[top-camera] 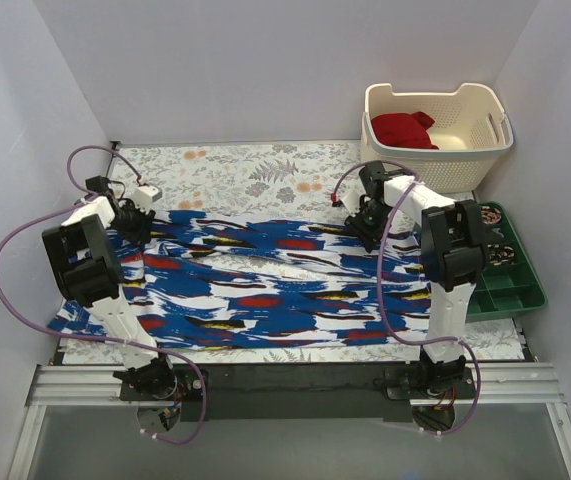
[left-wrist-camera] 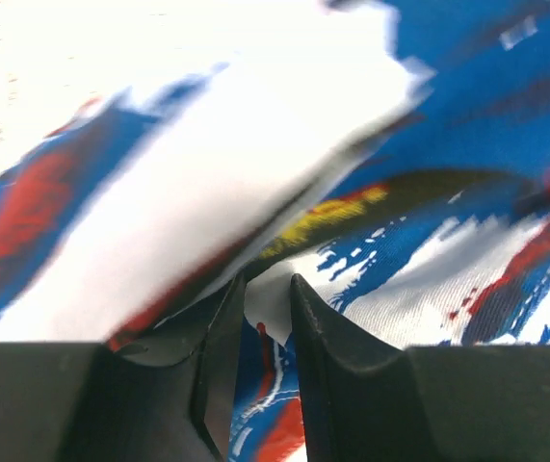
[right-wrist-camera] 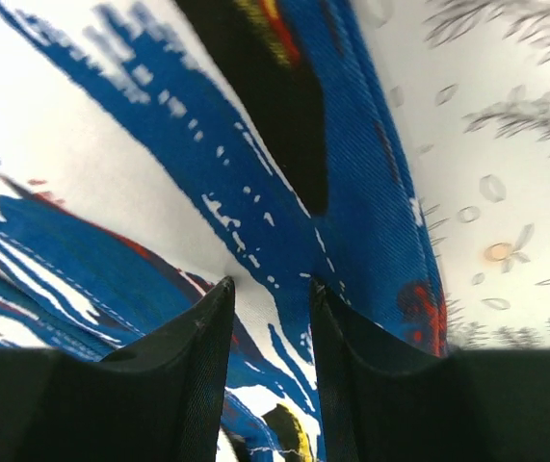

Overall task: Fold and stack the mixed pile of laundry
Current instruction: Flatten out the trousers at the center of the board.

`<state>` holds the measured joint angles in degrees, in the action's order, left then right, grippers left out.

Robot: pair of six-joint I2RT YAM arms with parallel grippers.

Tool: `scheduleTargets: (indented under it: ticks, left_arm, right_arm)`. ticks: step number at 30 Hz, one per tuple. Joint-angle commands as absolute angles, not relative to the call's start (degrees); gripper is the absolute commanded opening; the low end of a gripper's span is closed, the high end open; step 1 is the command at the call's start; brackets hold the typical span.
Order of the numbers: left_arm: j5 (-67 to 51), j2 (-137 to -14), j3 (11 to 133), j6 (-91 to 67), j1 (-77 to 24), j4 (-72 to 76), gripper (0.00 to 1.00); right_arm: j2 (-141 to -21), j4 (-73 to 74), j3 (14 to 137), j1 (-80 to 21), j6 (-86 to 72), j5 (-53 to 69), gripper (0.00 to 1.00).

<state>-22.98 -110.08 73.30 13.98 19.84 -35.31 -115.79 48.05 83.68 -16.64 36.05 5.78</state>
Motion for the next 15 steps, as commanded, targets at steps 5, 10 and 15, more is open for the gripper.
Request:
scheduleTargets:
  ticks: [5,10,15]
  left_arm:
    - [-21.25,-110.40,75.51,22.29,23.29,-38.57,0.30]
    - [-15.74,-106.09,66.64,31.02,22.76,-40.69,0.28]
    - [-12.22,-107.66,65.21,34.01,27.85,-42.54,0.22]
  right_arm:
    - [-122.44,43.94,91.32,-15.56,35.94,1.65,0.44]
    - [-115.32,45.62,80.37,-15.91,42.17,3.96,0.46]
    - [-112.85,46.05,74.44,-15.91,44.03,4.65,0.49]
